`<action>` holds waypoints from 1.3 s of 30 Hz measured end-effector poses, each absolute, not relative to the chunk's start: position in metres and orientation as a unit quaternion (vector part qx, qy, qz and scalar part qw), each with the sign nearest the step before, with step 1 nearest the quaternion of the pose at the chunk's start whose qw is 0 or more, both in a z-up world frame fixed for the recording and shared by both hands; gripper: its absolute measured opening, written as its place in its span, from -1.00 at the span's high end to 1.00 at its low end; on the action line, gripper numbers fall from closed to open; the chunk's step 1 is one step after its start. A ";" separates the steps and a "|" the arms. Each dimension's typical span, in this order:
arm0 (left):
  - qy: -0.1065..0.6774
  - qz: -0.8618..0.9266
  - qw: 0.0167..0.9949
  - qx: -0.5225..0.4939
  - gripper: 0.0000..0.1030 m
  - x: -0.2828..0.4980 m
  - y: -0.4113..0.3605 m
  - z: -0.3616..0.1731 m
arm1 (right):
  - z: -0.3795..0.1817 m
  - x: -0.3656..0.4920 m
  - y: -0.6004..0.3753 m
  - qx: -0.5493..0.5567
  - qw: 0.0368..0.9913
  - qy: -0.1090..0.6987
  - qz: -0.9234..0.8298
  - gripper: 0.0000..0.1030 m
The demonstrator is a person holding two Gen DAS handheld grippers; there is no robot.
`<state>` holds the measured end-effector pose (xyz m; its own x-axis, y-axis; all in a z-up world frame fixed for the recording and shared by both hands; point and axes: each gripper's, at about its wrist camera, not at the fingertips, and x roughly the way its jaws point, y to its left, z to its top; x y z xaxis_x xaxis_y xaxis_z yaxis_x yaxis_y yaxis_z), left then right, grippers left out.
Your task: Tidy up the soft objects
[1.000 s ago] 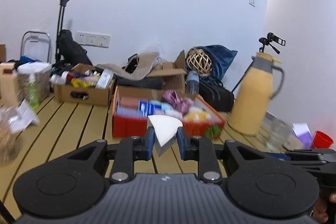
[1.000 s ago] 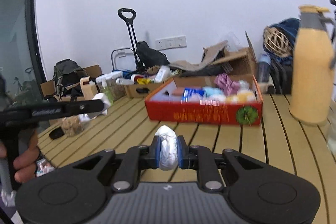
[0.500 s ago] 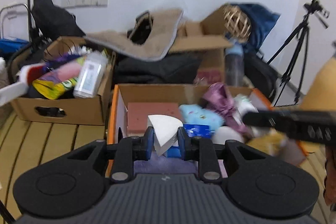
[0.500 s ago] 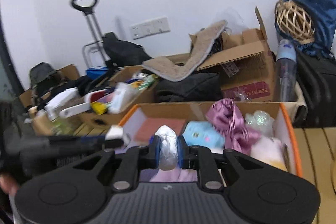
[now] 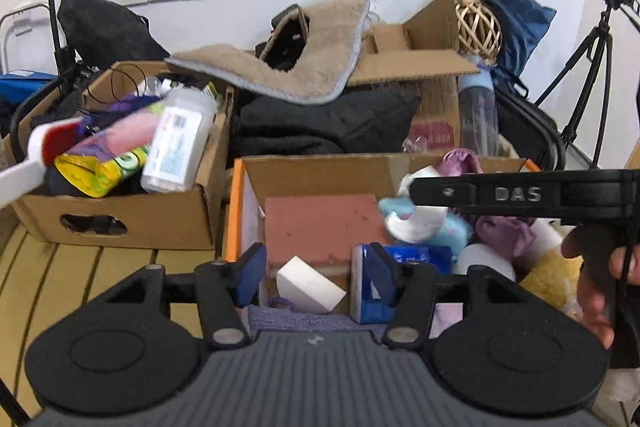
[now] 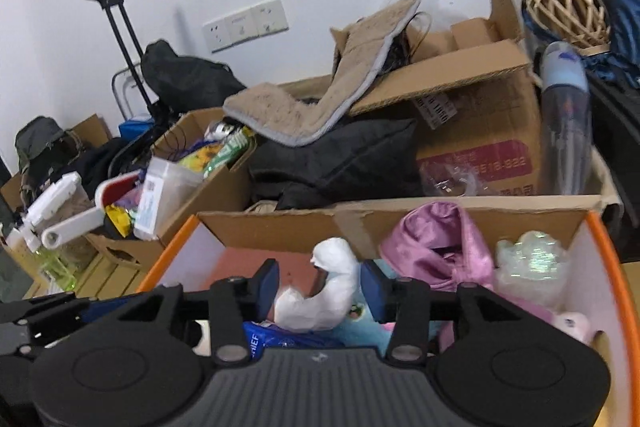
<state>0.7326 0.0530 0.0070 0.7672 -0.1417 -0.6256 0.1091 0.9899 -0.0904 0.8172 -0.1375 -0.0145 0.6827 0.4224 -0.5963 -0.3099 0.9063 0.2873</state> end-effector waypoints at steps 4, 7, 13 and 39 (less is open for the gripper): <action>0.320 -0.065 0.945 -0.017 -0.16 0.710 0.054 0.033 | 0.020 0.791 -0.159 0.073 0.923 0.323 0.196 0.09; 0.305 -0.060 0.950 -0.014 -0.25 0.682 0.058 0.057 | 0.047 0.762 -0.179 0.055 0.928 0.317 0.188 -0.06; 0.285 -0.049 0.957 -0.008 -0.29 0.614 0.064 0.105 | 0.095 0.686 -0.226 0.044 0.939 0.299 0.162 -0.24; 0.113 0.026 0.993 -0.010 -1.00 0.037 0.012 0.055 | 0.040 0.089 -0.251 -0.005 0.980 0.132 0.148 -0.98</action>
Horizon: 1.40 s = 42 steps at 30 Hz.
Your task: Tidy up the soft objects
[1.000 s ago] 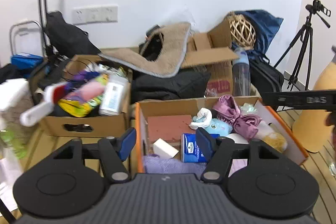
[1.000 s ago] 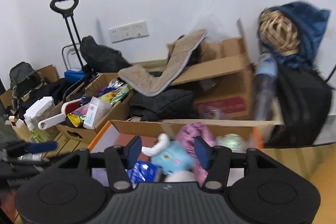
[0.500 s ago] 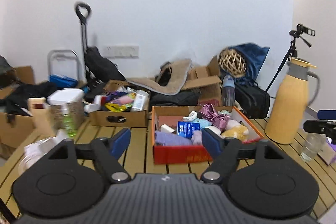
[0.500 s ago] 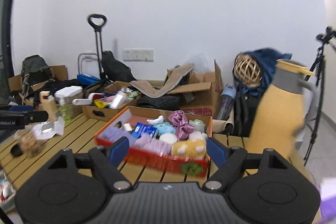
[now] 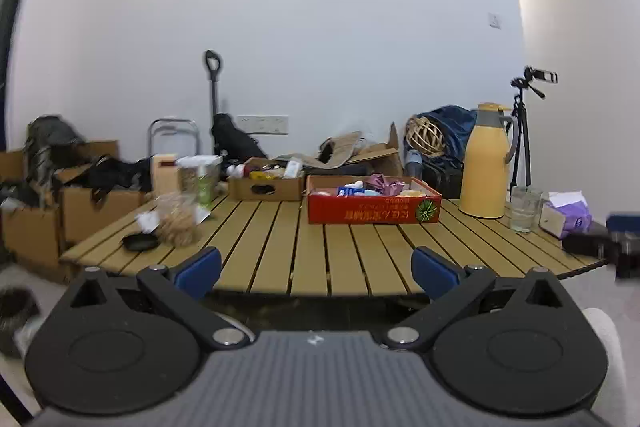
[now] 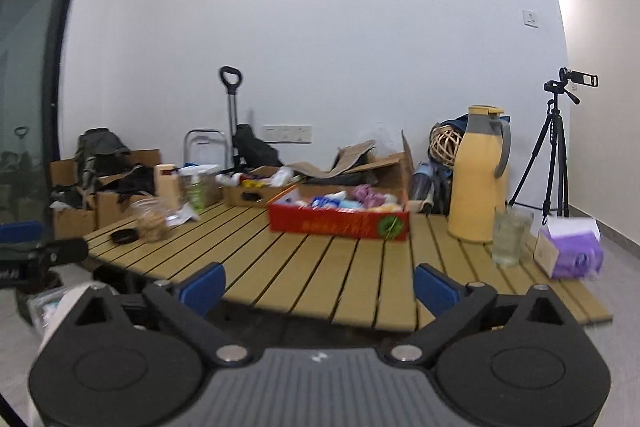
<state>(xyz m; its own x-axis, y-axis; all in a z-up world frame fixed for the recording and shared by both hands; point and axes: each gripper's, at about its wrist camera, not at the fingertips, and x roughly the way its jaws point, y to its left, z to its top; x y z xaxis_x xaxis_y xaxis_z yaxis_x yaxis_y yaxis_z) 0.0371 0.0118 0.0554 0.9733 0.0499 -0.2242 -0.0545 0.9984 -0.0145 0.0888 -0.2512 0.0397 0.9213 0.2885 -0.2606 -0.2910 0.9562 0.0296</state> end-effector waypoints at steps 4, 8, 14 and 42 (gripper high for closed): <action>0.113 0.022 0.993 0.002 -1.00 -0.017 0.006 0.046 | 0.023 0.023 -0.244 -0.016 0.984 0.120 0.131 -1.00; 0.122 0.008 0.992 -0.013 -1.00 -0.048 0.002 0.039 | 0.009 -0.026 -0.238 -0.011 0.984 0.117 0.136 -1.00; 0.119 -0.001 0.993 0.002 -1.00 -0.066 -0.008 0.034 | 0.003 -0.058 -0.232 -0.023 0.983 0.112 0.145 -1.00; 0.115 0.003 0.993 0.000 -1.00 -0.066 -0.007 0.034 | 0.006 -0.047 -0.239 -0.010 0.983 0.108 0.147 -1.00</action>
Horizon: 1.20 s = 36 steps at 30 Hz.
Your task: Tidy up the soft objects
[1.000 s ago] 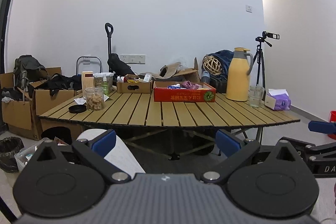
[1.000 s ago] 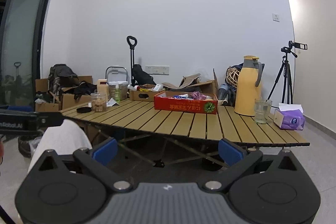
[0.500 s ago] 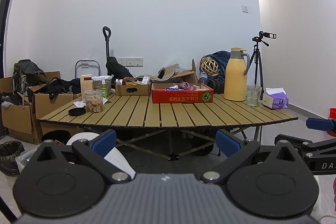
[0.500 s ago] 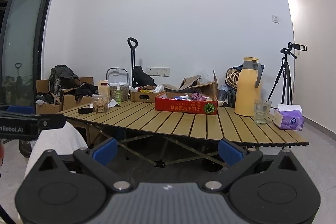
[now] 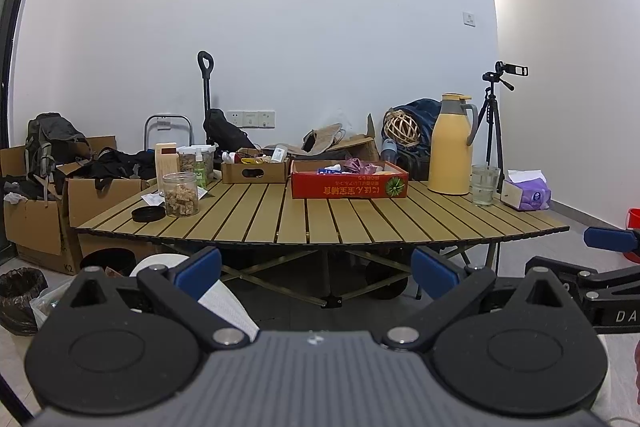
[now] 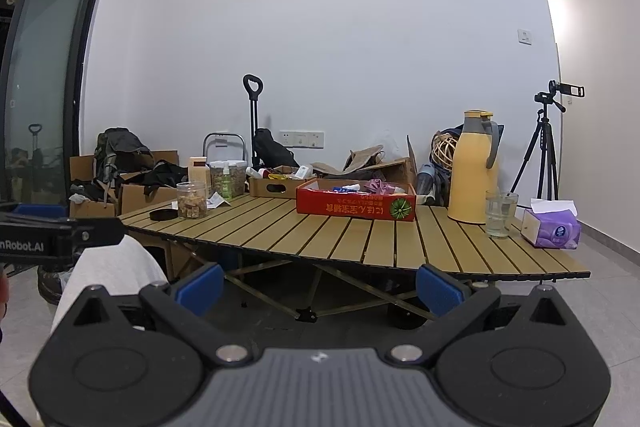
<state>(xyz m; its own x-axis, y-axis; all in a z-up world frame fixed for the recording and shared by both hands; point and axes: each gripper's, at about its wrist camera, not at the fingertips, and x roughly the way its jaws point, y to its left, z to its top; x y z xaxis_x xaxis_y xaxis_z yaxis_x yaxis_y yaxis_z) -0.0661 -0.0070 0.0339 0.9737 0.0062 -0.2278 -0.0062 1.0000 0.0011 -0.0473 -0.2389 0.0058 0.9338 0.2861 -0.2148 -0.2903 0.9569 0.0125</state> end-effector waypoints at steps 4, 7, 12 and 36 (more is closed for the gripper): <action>0.114 0.003 0.993 0.000 -1.00 -0.067 -0.007 0.035 | 0.005 -0.047 -0.238 -0.010 0.983 0.108 0.148 -1.00; 0.113 0.003 0.994 0.000 -1.00 -0.067 -0.007 0.035 | 0.005 -0.047 -0.238 -0.009 0.983 0.107 0.149 -1.00; 0.114 0.004 0.993 0.000 -1.00 -0.067 -0.007 0.034 | 0.005 -0.047 -0.238 -0.009 0.983 0.106 0.150 -1.00; 0.114 0.003 0.993 0.000 -1.00 -0.067 -0.006 0.034 | 0.005 -0.048 -0.239 -0.009 0.983 0.105 0.153 -1.00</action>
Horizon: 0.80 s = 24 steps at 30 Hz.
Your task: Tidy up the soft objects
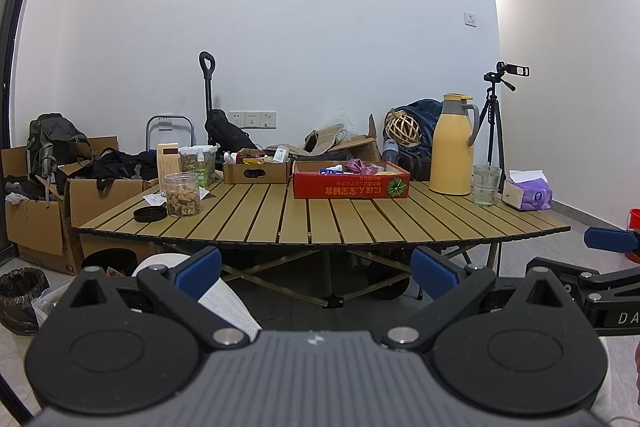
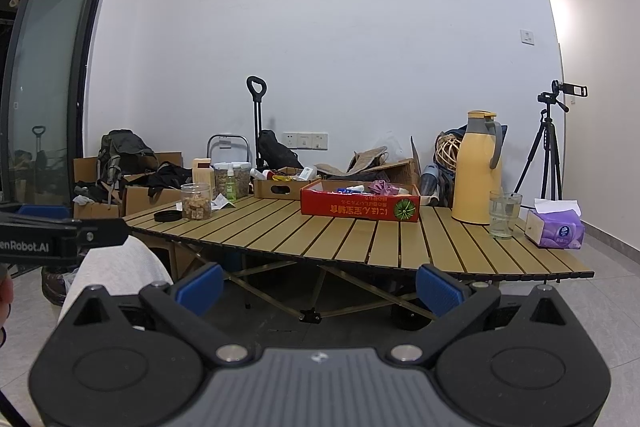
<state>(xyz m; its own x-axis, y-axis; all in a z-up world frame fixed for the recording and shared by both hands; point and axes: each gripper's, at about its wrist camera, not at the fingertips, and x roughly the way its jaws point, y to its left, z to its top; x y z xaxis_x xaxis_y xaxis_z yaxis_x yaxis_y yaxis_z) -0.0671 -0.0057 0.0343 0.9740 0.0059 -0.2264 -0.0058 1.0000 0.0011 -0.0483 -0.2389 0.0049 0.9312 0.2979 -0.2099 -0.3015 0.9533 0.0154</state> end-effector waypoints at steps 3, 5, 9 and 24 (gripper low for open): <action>0.113 0.003 0.994 0.000 -1.00 -0.067 -0.005 0.034 | 0.005 -0.048 -0.239 -0.009 0.983 0.105 0.152 -1.00; 0.114 0.003 0.994 0.001 -1.00 -0.067 -0.006 0.034 | 0.005 -0.049 -0.239 -0.009 0.983 0.104 0.152 -1.00; 0.114 0.003 0.994 0.000 -1.00 -0.067 -0.006 0.034 | 0.005 -0.048 -0.240 -0.008 0.983 0.103 0.153 -1.00; 0.110 0.005 0.994 0.001 -1.00 -0.066 -0.004 0.036 | 0.009 -0.046 -0.239 -0.006 0.984 0.094 0.153 -1.00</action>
<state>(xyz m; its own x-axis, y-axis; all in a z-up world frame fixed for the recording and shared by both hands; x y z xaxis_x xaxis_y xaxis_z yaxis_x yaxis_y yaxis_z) -0.0658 -0.0043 0.0365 0.9756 0.0100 -0.2191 -0.0094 0.9999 0.0036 -0.0463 -0.2385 0.0093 0.9355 0.3002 -0.1866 -0.3024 0.9530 0.0171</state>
